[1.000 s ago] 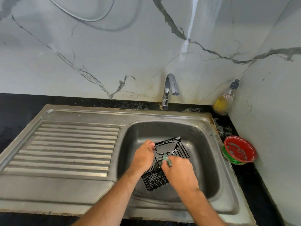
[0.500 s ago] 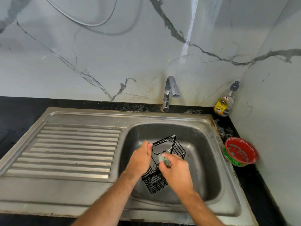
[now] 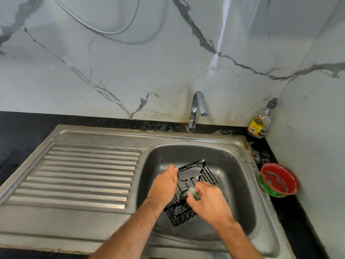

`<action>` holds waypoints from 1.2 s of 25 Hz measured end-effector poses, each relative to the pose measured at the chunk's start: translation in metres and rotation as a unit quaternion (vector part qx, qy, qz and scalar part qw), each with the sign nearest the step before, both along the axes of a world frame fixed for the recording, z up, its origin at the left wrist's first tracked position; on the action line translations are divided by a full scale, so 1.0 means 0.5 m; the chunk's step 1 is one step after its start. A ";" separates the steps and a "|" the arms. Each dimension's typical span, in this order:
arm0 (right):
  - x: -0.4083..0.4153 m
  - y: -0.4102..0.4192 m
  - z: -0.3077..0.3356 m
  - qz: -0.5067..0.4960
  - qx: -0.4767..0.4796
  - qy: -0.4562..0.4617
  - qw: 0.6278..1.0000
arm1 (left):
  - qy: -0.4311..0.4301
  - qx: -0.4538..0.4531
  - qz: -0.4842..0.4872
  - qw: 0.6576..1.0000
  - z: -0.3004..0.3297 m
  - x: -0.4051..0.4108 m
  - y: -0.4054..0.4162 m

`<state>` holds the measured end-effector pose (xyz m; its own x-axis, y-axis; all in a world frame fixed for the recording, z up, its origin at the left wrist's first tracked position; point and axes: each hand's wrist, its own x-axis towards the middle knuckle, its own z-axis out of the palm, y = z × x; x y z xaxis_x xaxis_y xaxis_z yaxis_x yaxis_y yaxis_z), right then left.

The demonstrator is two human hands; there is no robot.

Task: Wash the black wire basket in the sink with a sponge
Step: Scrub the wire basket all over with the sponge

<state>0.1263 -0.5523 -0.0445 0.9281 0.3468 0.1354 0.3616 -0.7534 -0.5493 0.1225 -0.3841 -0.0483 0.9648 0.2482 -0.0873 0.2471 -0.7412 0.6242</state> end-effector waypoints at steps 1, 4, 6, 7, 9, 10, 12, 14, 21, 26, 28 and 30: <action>-0.003 -0.012 -0.009 0.007 0.011 0.014 1.000 | 0.000 0.010 -0.002 1.000 0.001 0.000 0.001; -0.020 -0.038 -0.048 0.026 0.016 0.051 0.998 | 0.006 0.024 -0.004 1.000 0.003 0.000 0.007; -0.033 -0.041 -0.063 -0.009 0.058 0.046 0.997 | 0.012 0.021 -0.009 1.000 0.004 0.000 0.013; -0.033 -0.040 -0.060 -0.044 0.093 0.028 0.994 | 0.014 0.014 -0.009 1.000 0.004 0.000 0.015; -0.020 -0.031 -0.038 -0.090 0.130 -0.019 0.987 | 0.014 -0.001 -0.005 1.000 0.000 0.001 0.020; -0.009 -0.022 -0.021 -0.101 0.144 -0.024 0.984 | 0.013 0.000 -0.006 1.000 -0.002 0.002 0.021; 0.011 -0.001 0.010 -0.105 0.147 0.001 0.983 | 0.011 0.010 -0.016 1.000 -0.008 0.002 0.021; 0.019 0.015 0.022 -0.076 0.117 0.035 0.990 | 0.011 0.005 -0.018 1.000 -0.008 0.002 0.023; -0.022 -0.006 -0.005 -0.117 0.120 0.111 0.980 | 0.026 0.026 -0.047 0.998 0.008 0.012 0.031; 0.002 0.011 0.016 -0.041 0.106 0.004 0.994 | 0.031 -0.006 -0.052 0.998 0.011 0.024 0.047; 0.004 0.003 0.002 -0.034 0.070 0.019 0.997 | 0.037 -0.004 -0.054 0.998 0.010 0.025 0.053; -0.005 -0.011 0.001 -0.099 0.119 0.018 0.988 | 0.039 -0.004 -0.059 0.998 0.011 0.023 0.050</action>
